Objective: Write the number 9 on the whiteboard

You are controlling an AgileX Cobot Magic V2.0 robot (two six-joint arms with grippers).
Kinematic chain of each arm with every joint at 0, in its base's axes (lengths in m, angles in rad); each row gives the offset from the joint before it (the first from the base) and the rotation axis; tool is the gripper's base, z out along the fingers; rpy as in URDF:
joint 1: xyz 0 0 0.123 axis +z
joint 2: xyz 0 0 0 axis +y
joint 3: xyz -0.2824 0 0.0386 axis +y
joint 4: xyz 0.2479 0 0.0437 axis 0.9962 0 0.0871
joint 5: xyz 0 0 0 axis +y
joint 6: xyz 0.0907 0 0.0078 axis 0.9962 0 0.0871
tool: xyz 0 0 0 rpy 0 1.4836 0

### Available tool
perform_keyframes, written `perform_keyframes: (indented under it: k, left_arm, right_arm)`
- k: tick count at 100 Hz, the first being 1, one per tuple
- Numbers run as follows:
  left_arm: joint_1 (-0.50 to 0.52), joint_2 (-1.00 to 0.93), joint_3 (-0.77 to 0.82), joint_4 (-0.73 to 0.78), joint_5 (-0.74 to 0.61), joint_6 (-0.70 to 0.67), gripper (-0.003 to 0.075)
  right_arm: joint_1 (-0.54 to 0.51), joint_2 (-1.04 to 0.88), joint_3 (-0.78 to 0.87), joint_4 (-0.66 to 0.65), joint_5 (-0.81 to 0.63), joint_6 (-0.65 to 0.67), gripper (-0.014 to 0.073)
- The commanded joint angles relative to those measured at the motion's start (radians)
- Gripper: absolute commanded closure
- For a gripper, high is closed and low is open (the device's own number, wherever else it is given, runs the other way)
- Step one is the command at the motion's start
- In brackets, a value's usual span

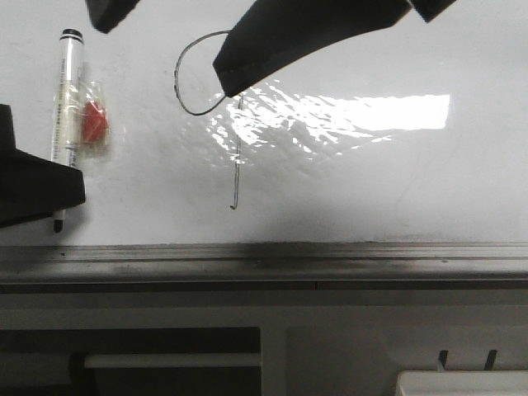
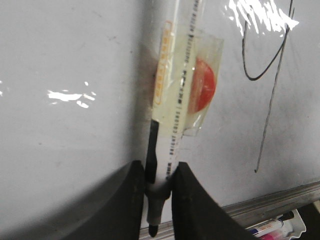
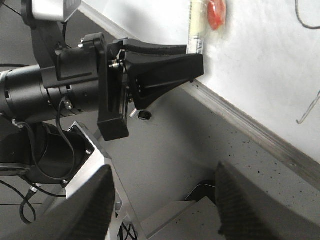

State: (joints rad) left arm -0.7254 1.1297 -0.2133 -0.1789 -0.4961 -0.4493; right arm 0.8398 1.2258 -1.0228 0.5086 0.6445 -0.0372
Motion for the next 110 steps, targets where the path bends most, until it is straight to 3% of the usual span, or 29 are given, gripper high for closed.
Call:
perform_keyframes:
  k: [1, 13, 20, 34, 43, 97, 104, 110]
  left_arm:
    - [-0.002, -0.007, -0.03, -0.017, -0.071, -0.011, 0.074]
    - [-0.002, -0.007, -0.03, -0.017, -0.077, -0.011, 0.0736]
    - [-0.002, -0.007, -0.03, -0.017, -0.078, -0.013, 0.069]
    - [-0.002, -0.007, -0.03, -0.017, -0.078, -0.013, 0.0466]
    - [-0.002, -0.007, -0.03, -0.017, -0.078, -0.013, 0.0393]
    - [-0.002, -0.046, -0.03, 0.135, -0.192, -0.022, 0.0384]
    - [-0.002, -0.079, -0.03, 0.17, -0.192, -0.022, 0.0384]
    - [-0.002, -0.111, -0.03, 0.187, -0.181, -0.022, 0.0386]
  right_arm:
    - [0.0, -0.028, -0.033, 0.031, -0.04, -0.003, 0.0214]
    - [0.0, -0.028, -0.033, 0.035, -0.037, -0.003, 0.0214]
    - [0.0, -0.028, -0.033, 0.035, -0.035, -0.003, 0.0214]
    - [0.0, -0.028, -0.033, 0.035, -0.034, -0.003, 0.0214]
    - [0.0, -0.028, -0.033, 0.035, -0.038, -0.003, 0.0214]
    - [0.0, -0.028, -0.033, -0.012, -0.057, -0.005, 0.022]
    - [0.0, -0.034, -0.033, -0.05, -0.074, -0.006, 0.0271]
    - [0.0, -0.044, -0.031, -0.061, -0.096, -0.006, 0.0368]
